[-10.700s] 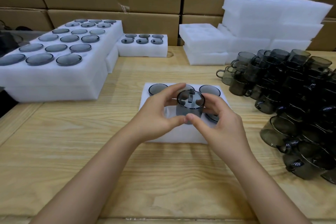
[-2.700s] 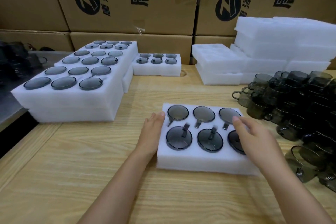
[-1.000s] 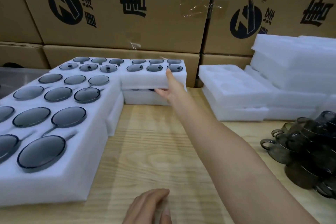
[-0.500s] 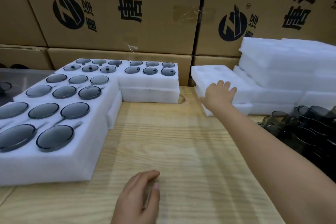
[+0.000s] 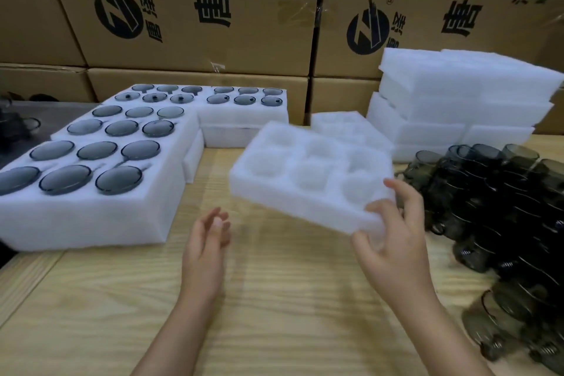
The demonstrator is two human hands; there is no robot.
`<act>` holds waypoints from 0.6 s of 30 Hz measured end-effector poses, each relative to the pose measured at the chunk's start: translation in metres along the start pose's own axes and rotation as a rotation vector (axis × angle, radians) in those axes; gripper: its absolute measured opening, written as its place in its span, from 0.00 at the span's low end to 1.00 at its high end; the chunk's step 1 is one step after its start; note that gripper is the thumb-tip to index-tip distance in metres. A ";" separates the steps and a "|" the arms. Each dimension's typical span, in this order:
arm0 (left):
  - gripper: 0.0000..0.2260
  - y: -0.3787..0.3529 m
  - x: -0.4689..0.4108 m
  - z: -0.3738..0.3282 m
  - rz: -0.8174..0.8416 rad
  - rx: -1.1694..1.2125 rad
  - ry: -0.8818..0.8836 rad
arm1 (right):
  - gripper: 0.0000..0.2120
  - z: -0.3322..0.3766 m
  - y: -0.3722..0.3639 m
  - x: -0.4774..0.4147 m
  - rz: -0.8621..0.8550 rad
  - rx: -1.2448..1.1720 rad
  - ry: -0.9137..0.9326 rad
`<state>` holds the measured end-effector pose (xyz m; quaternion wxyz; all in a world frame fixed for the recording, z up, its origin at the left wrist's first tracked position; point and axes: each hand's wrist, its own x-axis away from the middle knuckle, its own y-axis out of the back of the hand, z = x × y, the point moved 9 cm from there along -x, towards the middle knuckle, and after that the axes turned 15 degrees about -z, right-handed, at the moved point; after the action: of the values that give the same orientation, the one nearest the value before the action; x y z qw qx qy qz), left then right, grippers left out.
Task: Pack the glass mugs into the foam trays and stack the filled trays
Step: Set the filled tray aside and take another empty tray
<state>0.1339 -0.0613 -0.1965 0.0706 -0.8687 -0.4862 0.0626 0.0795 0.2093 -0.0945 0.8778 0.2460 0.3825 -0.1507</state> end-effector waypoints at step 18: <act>0.24 -0.023 0.009 0.011 0.396 0.041 0.058 | 0.24 -0.005 0.053 0.049 0.165 0.397 0.097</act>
<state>0.1178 -0.0408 -0.2034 0.0884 -0.9472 -0.3024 0.0602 0.1325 0.2526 -0.1174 0.8020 0.4514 0.3659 -0.1386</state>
